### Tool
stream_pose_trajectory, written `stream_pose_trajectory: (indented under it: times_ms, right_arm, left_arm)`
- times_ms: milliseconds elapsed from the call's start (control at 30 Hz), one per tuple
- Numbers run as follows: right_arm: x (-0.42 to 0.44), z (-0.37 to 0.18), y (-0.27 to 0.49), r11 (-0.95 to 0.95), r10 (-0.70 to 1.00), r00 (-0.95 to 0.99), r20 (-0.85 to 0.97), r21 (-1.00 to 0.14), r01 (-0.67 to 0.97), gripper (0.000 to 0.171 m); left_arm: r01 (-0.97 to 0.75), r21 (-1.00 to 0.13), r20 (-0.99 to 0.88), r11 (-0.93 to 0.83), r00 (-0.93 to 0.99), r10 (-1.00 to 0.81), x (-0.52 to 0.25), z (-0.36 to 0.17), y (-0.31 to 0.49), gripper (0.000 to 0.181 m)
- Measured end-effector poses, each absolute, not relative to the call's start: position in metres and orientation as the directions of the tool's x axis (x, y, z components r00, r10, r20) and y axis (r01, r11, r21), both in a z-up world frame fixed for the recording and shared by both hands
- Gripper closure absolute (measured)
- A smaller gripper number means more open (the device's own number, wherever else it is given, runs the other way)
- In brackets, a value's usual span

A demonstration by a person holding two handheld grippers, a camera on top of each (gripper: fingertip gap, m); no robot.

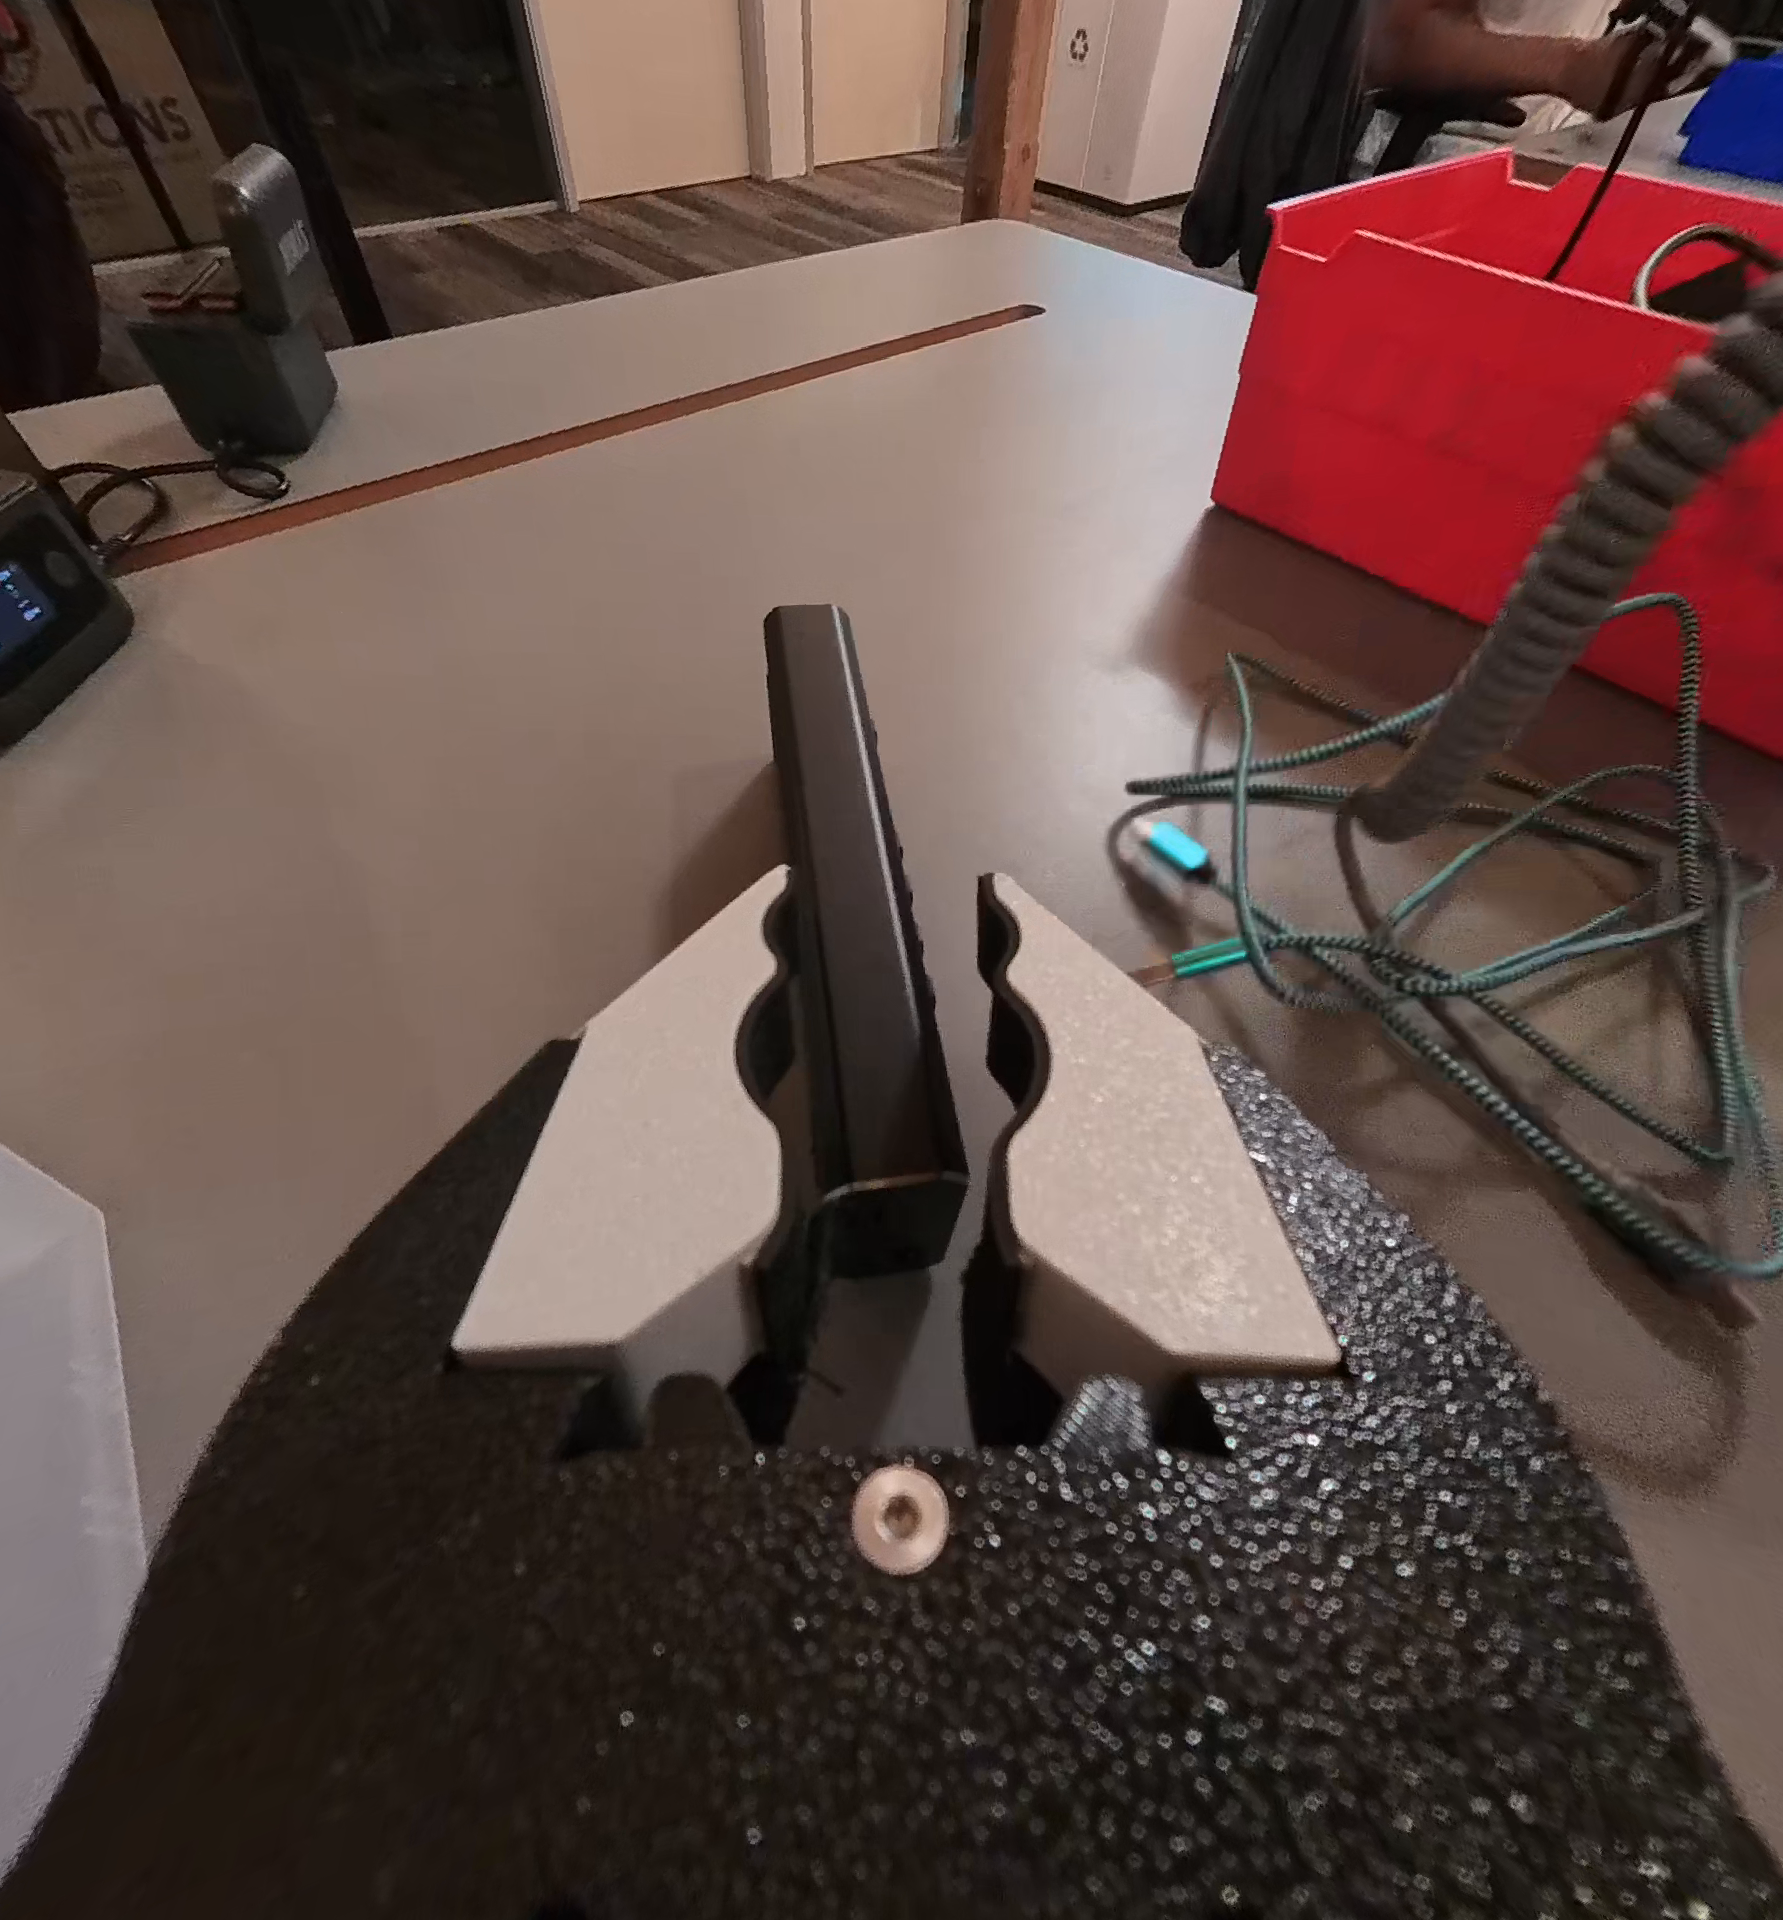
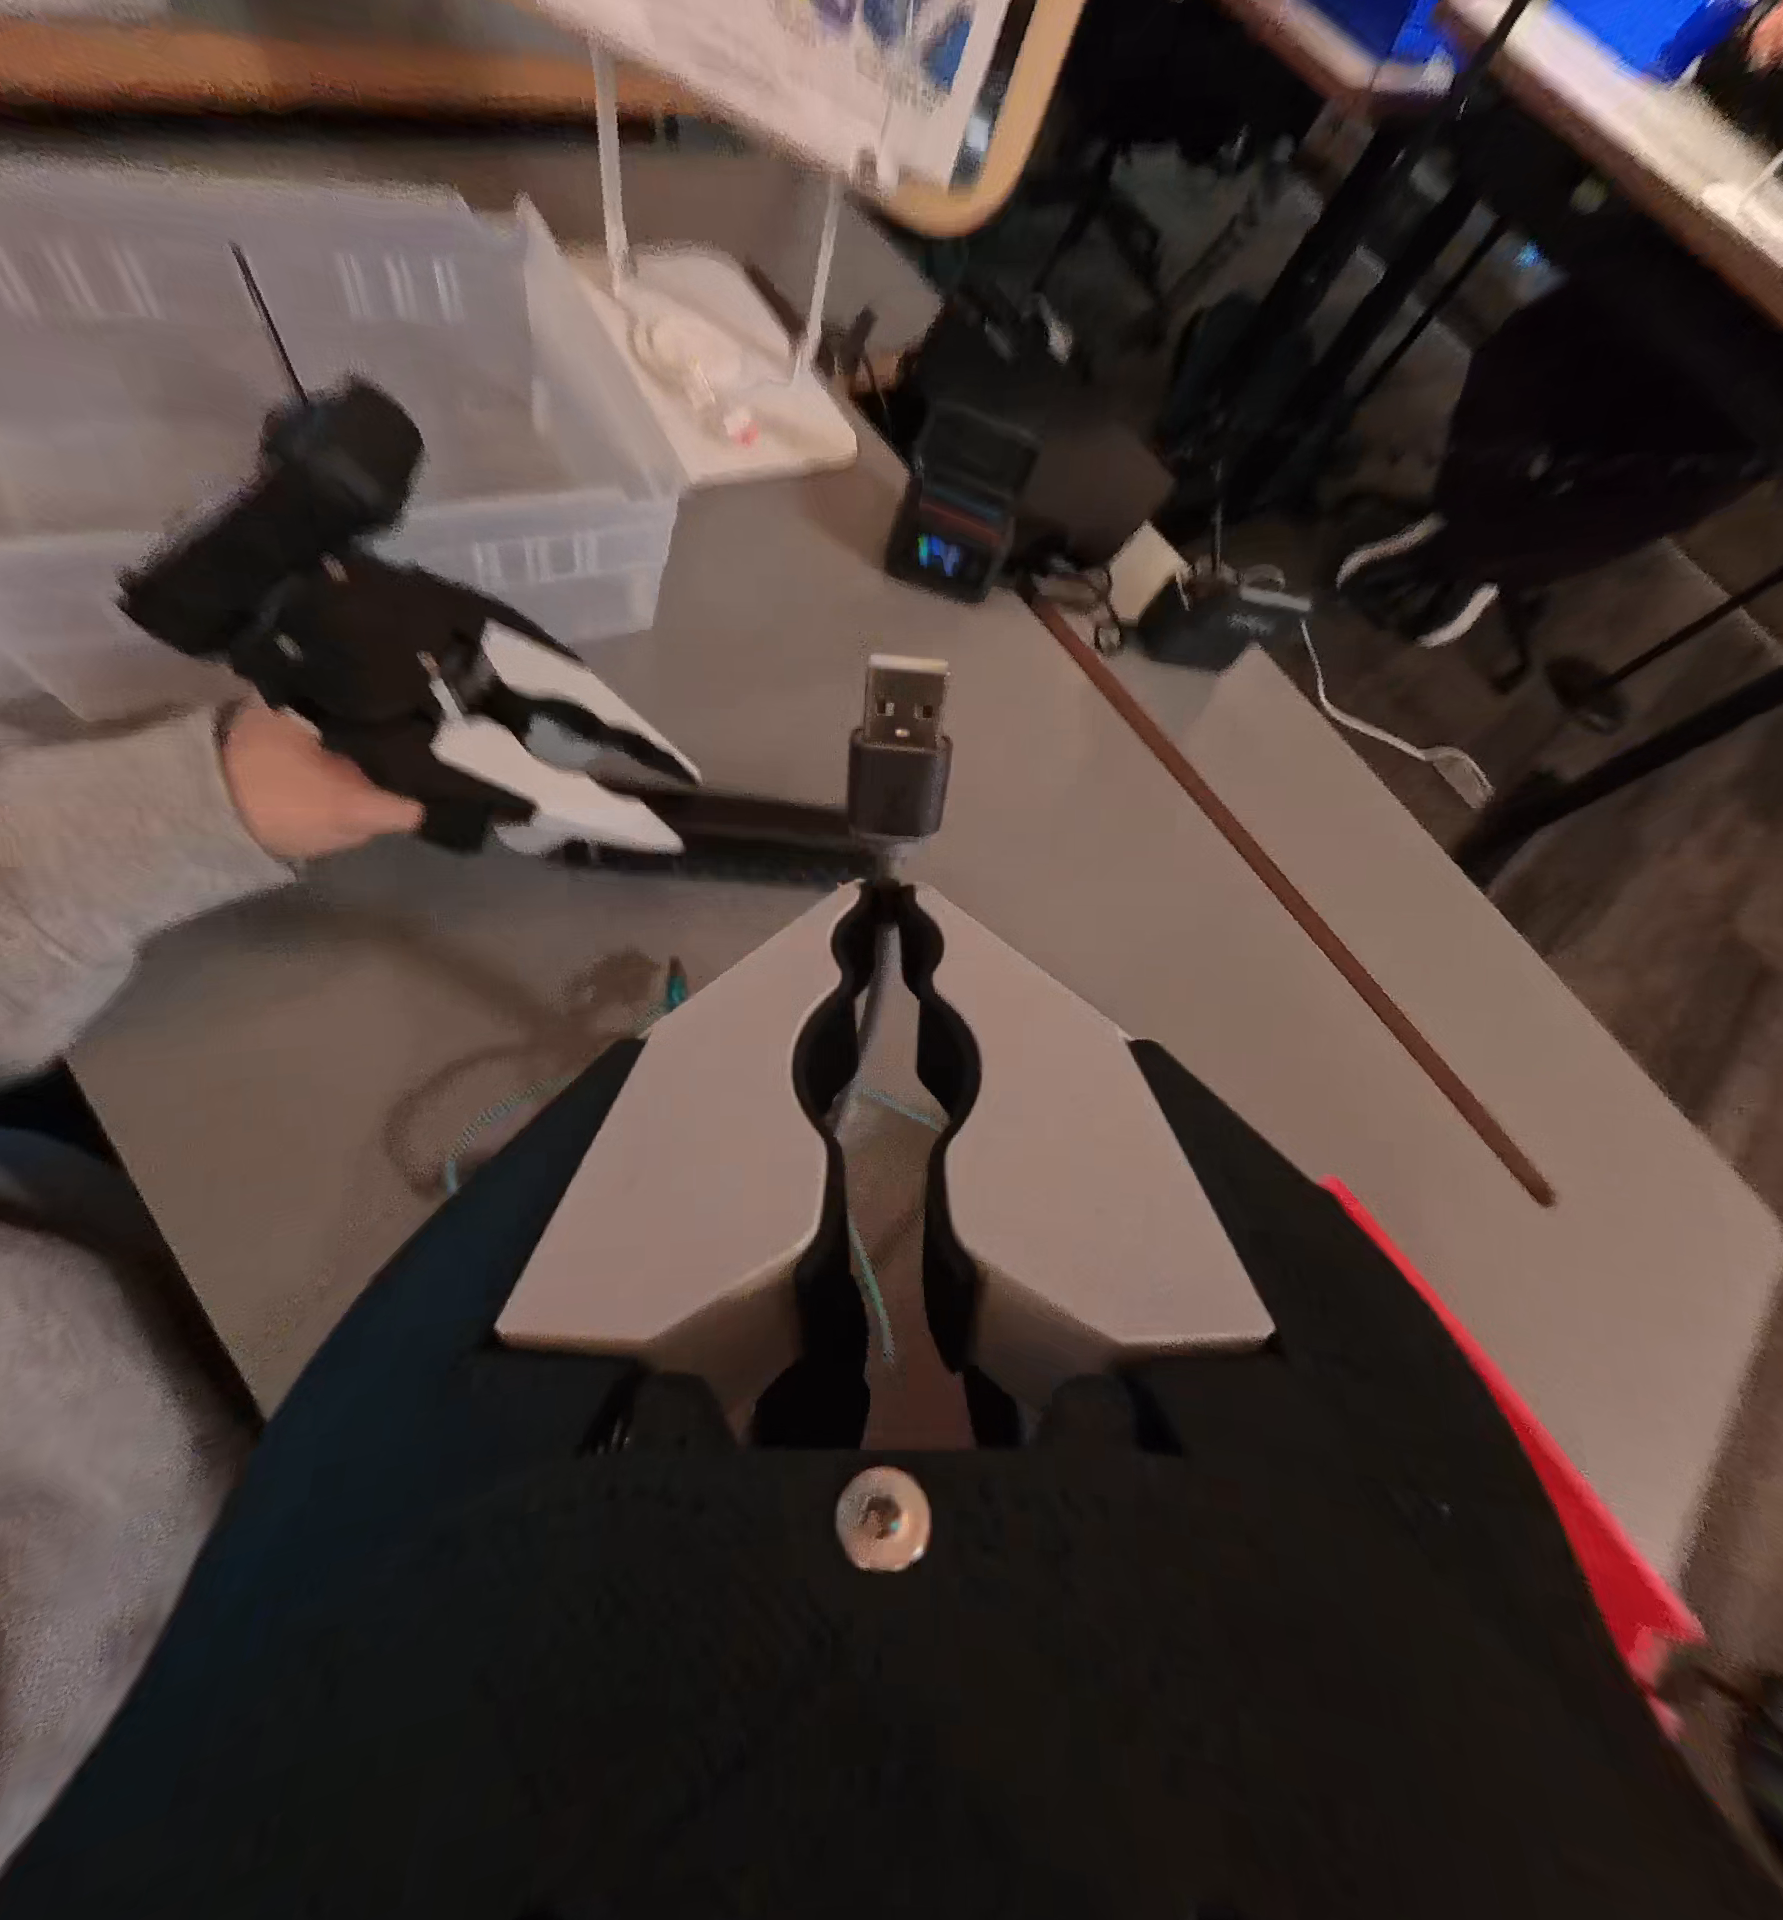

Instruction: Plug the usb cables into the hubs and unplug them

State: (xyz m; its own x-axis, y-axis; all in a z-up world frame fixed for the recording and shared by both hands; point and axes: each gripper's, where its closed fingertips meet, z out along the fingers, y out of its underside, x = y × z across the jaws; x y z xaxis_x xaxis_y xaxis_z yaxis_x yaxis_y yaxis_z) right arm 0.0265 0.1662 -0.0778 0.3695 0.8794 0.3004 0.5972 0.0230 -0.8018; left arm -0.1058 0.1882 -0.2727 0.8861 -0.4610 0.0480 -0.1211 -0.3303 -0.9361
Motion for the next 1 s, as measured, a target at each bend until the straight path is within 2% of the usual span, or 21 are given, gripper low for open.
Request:
stream_pose_trajectory:
  times_ms: [67, 300, 567, 800, 1000]
  right_arm:
    - [0.032, -0.077, 0.172, 0.053, 0.856, 0.350, 0.379, -0.740, 0.671, 0.169]
    - [0.077, 0.011, 0.186, 0.160, 0.705, 0.515, 0.488, -0.816, 0.555, 0.170]
    - [0.159, 0.094, 0.198, 0.185, 0.504, 0.661, 0.556, -0.817, 0.546, 0.170]
    - [0.224, 0.095, 0.221, 0.052, 0.423, 0.731, 0.535, -0.820, 0.570, 0.170]
    - [0.256, 0.109, 0.215, 0.056, 0.376, 0.777, 0.505, -0.849, 0.525, 0.170]
  left_arm:
    - [-0.126, -0.934, 0.045, -0.333, 0.886, -0.462, -0.105, -0.274, 0.188, 0.149]
    - [-0.121, -0.936, 0.047, -0.330, 0.887, -0.459, -0.107, -0.273, 0.188, 0.149]
    - [-0.146, -0.930, 0.029, -0.338, 0.885, -0.464, -0.104, -0.276, 0.189, 0.149]
    - [-0.139, -0.931, 0.034, -0.337, 0.887, -0.461, -0.106, -0.276, 0.189, 0.149]
    - [-0.149, -0.927, 0.029, -0.343, 0.886, -0.463, -0.105, -0.278, 0.189, 0.149]
